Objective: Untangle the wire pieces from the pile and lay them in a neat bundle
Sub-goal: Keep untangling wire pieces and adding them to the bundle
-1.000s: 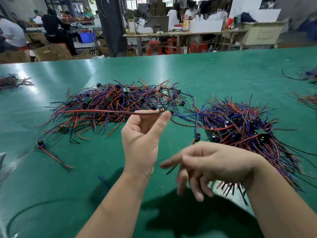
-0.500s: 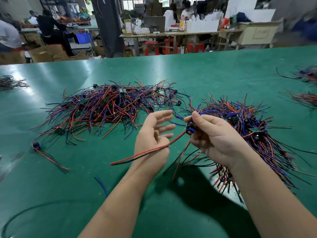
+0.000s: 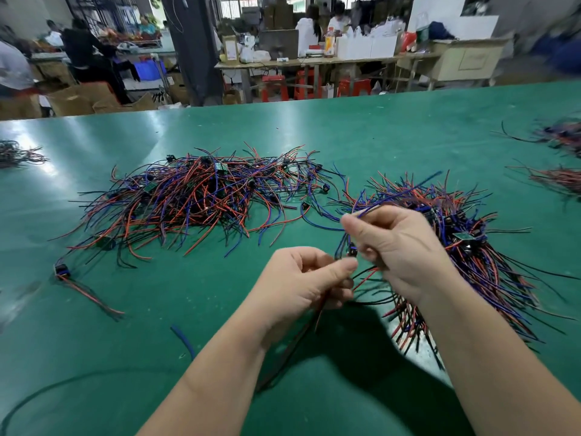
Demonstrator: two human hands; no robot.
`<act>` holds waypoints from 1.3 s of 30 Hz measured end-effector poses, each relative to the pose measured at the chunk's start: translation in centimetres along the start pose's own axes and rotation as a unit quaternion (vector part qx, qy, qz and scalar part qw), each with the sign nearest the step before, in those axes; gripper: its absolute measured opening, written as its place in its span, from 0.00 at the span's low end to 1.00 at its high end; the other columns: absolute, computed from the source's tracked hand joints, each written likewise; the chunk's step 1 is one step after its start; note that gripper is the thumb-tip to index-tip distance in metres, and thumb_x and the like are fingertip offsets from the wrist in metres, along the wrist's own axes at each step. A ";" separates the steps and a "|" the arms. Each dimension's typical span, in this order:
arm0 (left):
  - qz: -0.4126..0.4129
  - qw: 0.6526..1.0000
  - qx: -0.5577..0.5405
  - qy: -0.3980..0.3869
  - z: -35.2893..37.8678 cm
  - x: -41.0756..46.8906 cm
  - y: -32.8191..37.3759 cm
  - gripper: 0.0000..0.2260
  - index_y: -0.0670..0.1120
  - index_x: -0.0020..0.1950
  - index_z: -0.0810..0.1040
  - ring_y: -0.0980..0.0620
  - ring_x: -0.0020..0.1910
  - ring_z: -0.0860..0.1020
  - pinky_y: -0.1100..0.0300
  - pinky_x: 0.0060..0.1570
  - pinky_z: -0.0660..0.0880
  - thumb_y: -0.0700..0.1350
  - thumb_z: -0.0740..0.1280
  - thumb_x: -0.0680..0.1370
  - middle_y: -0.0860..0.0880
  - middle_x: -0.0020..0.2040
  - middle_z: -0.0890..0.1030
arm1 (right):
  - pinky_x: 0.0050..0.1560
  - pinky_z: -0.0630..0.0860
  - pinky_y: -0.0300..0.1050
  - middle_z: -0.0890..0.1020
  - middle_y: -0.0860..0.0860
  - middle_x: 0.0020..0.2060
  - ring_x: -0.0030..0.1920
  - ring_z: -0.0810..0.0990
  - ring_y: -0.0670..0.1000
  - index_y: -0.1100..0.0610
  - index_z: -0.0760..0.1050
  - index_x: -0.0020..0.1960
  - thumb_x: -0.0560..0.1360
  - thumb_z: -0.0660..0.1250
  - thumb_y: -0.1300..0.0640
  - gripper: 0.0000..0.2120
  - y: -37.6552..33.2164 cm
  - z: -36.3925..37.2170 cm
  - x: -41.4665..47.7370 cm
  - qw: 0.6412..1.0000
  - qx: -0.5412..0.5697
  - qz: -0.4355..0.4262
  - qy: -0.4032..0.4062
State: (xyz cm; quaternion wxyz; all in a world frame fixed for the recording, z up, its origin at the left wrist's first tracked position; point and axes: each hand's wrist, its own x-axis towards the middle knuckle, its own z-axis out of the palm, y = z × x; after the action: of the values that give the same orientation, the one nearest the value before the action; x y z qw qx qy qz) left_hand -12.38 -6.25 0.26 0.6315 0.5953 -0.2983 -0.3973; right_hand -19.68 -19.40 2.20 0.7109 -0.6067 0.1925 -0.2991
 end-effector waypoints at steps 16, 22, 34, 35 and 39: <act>-0.008 1.000 -0.012 0.019 -1.7 0.6 0.1 0.11 0.44 0.36 0.78 0.54 0.28 0.80 0.66 0.28 0.75 0.51 0.73 0.64 0.45 0.33 0.83 | 0.26 0.69 0.33 0.74 0.50 0.31 0.28 0.76 0.45 0.56 0.73 0.37 0.81 0.55 0.52 0.18 -3.8 -4.7 1.0 0.911 0.340 -0.034 0.233; 0.040 0.979 -0.159 0.121 -1.5 1.2 0.5 0.15 0.40 0.44 0.79 0.57 0.28 0.80 0.68 0.27 0.75 0.50 0.70 0.64 0.48 0.33 0.83 | 0.23 0.70 0.37 0.80 0.53 0.29 0.26 0.77 0.49 0.58 0.76 0.39 0.76 0.66 0.57 0.08 -2.3 -1.1 -0.4 0.999 0.010 -0.049 0.010; 0.082 0.996 0.033 -0.021 -0.8 0.1 0.7 0.09 0.45 0.53 0.79 0.54 0.37 0.82 0.59 0.41 0.81 0.35 0.62 0.79 0.52 0.42 0.83 | 0.41 0.74 0.34 0.79 0.50 0.43 0.37 0.79 0.44 0.48 0.82 0.51 0.68 0.75 0.62 0.14 -0.8 -0.6 -0.7 0.927 -0.292 -0.190 -0.138; 0.076 0.996 0.035 -0.030 -1.2 0.1 0.8 0.10 0.47 0.55 0.78 0.53 0.39 0.82 0.59 0.42 0.81 0.35 0.64 0.78 0.52 0.44 0.84 | 0.40 0.74 0.35 0.79 0.50 0.43 0.37 0.79 0.44 0.48 0.82 0.50 0.69 0.74 0.64 0.14 -0.8 -0.5 -0.7 0.934 -0.269 -0.204 -0.118; 0.107 0.966 0.201 0.120 -5.5 0.7 1.3 0.13 0.51 0.57 0.79 0.56 0.51 0.81 0.60 0.58 0.76 0.40 0.71 0.74 0.52 0.52 0.84 | 0.41 0.76 0.38 0.84 0.50 0.39 0.39 0.80 0.48 0.48 0.84 0.46 0.70 0.72 0.62 0.10 -2.1 -1.8 -0.2 0.959 -0.134 -0.242 0.051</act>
State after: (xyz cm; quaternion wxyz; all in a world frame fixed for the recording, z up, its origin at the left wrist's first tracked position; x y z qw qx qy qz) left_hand -7.19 -4.03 0.82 0.5688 0.7180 -0.3559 -0.1850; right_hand -21.40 -20.74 3.86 0.5182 -0.7089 0.1144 -0.4645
